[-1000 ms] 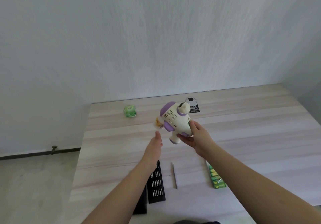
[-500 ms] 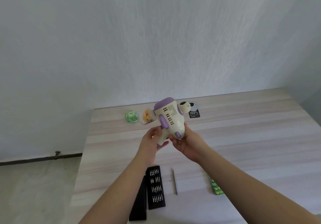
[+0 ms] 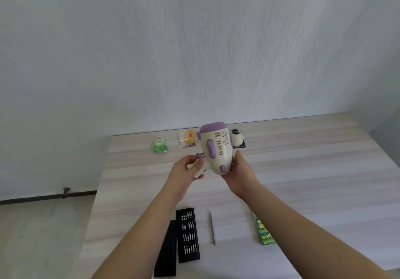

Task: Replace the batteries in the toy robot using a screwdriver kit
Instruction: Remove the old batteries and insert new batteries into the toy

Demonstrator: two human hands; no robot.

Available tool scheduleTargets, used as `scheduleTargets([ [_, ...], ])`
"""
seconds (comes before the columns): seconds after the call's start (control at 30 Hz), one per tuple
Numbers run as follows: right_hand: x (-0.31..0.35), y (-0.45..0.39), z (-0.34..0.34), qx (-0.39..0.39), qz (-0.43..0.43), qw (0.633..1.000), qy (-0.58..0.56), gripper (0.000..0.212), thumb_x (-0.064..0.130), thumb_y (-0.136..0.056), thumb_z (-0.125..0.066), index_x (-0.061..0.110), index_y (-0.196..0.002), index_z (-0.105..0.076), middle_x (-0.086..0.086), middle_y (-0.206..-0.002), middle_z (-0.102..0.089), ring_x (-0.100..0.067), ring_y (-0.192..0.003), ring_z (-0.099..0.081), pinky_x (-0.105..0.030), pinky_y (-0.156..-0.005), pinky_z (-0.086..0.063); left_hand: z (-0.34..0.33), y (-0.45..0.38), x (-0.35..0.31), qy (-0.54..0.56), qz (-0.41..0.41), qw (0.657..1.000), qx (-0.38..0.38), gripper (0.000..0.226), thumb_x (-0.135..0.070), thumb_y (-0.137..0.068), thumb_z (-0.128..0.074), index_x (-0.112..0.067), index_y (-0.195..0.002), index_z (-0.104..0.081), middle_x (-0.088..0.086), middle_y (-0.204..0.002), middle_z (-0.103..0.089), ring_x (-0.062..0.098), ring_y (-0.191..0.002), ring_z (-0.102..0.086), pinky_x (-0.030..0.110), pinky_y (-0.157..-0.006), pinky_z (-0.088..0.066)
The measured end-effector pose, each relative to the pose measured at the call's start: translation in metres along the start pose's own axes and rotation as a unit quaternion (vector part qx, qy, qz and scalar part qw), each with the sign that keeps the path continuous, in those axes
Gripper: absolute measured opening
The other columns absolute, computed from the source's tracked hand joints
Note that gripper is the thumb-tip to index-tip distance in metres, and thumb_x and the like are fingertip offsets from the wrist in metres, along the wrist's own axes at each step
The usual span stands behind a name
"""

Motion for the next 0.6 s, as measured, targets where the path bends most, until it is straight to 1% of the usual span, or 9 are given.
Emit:
scheduleTargets([
  [0.07, 0.001, -0.004, -0.002, -0.003, 0.009, 1.000, -0.026, 0.051, 0.045, -0.103, -0.030, 0.011, -0.127, -0.058, -0.012, -0.124, -0.065, -0.031, -0.116, -0.060, -0.030, -0.062, -0.055, 0.000, -0.002, -0.002, -0.072, -0.033, 0.997, -0.008, 0.015, -0.027, -0.089, -0.068, -0.015, -0.098, -0.069, 0.010, -0.109, -0.067, 0.020, -0.079, -0.066, 0.033, -0.072, -0.059],
  [0.1, 0.001, -0.007, -0.002, -0.001, 0.010, 1.000, -0.025, 0.049, 0.046, -0.102, -0.033, 0.014, -0.127, -0.059, -0.011, -0.124, -0.065, -0.033, -0.117, -0.059, -0.025, -0.049, -0.049, 0.000, -0.001, -0.004, -0.108, -0.046, 0.993, -0.013, 0.019, -0.030, -0.088, -0.069, -0.016, -0.100, -0.070, 0.008, -0.109, -0.067, 0.020, -0.077, -0.065, 0.033, -0.072, -0.060],
  [0.17, -0.003, -0.014, 0.001, -0.006, -0.004, 0.999, -0.031, 0.048, 0.048, -0.099, -0.038, 0.017, -0.130, -0.058, -0.011, -0.128, -0.063, -0.035, -0.123, -0.055, -0.021, -0.040, -0.039, -0.003, 0.002, -0.013, -0.166, -0.070, 0.983, -0.023, 0.022, -0.031, -0.087, -0.069, -0.016, -0.103, -0.070, 0.002, -0.106, -0.067, 0.018, -0.072, -0.063, 0.023, -0.064, -0.058],
  [0.23, -0.008, -0.018, 0.005, -0.005, -0.019, 0.998, -0.059, 0.049, 0.048, -0.097, -0.043, 0.017, -0.132, -0.057, -0.011, -0.130, -0.061, -0.035, -0.122, -0.056, -0.020, -0.037, -0.038, -0.006, 0.004, -0.022, -0.225, -0.090, 0.970, -0.026, 0.022, -0.033, -0.088, -0.069, -0.018, -0.104, -0.070, -0.004, -0.100, -0.067, 0.014, -0.063, -0.064, 0.022, -0.060, -0.055],
  [0.27, -0.010, -0.018, 0.005, 0.012, -0.022, 0.997, -0.071, 0.047, 0.046, -0.098, -0.043, 0.016, -0.132, -0.057, -0.011, -0.130, -0.062, -0.033, -0.117, -0.060, -0.020, -0.036, -0.038, -0.006, 0.005, -0.027, -0.255, -0.098, 0.962, -0.026, 0.022, -0.035, -0.087, -0.068, -0.020, -0.103, -0.070, -0.007, -0.097, -0.068, 0.013, -0.061, -0.065, 0.026, -0.063, -0.057],
  [0.33, -0.012, -0.014, 0.001, 0.046, -0.021, 0.994, -0.092, 0.042, 0.040, -0.100, -0.043, 0.015, -0.129, -0.059, -0.010, -0.125, -0.065, -0.027, -0.096, -0.068, -0.019, -0.034, -0.038, -0.009, 0.006, -0.034, -0.309, -0.119, 0.943, -0.023, 0.021, -0.038, -0.087, -0.067, -0.022, -0.099, -0.070, -0.009, -0.090, -0.070, 0.012, -0.065, -0.067, 0.035, -0.071, -0.057],
  [0.4, -0.013, -0.012, -0.001, 0.054, -0.019, 0.992, -0.112, 0.037, 0.033, -0.099, -0.045, 0.014, -0.127, -0.060, -0.010, -0.120, -0.067, -0.024, -0.085, -0.068, -0.018, -0.035, -0.039, -0.011, 0.006, -0.039, -0.346, -0.139, 0.927, -0.029, 0.020, -0.040, -0.086, -0.066, -0.022, -0.095, -0.070, -0.007, -0.085, -0.070, 0.014, -0.070, -0.067, 0.038, -0.072, -0.055],
  [0.53, -0.013, -0.010, 0.001, 0.040, -0.035, 0.985, -0.166, 0.035, 0.025, -0.098, -0.046, 0.011, -0.127, -0.060, -0.011, -0.119, -0.066, -0.025, -0.084, -0.068, -0.021, -0.042, -0.048, -0.019, 0.010, -0.051, -0.412, -0.185, 0.891, -0.049, 0.023, -0.043, -0.087, -0.064, -0.021, -0.088, -0.070, -0.006, -0.077, -0.068, 0.012, -0.068, -0.061, 0.030, -0.063, -0.048],
  [0.6, -0.012, -0.008, 0.002, 0.037, -0.037, 0.981, -0.189, 0.033, 0.020, -0.099, -0.044, 0.008, -0.125, -0.060, -0.012, -0.117, -0.066, -0.024, -0.079, -0.068, -0.023, -0.043, -0.049, -0.023, 0.010, -0.060, -0.431, -0.206, 0.877, -0.056, 0.025, -0.043, -0.087, -0.064, -0.019, -0.086, -0.071, -0.004, -0.075, -0.069, 0.012, -0.068, -0.060, 0.029, -0.061, -0.046],
])
Point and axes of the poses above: each hand's wrist, its own y-axis away from the middle knuckle, its own z-axis out of the back of the hand, x = y × z, the point moved 1 cm from there along -y, towards the middle knuckle
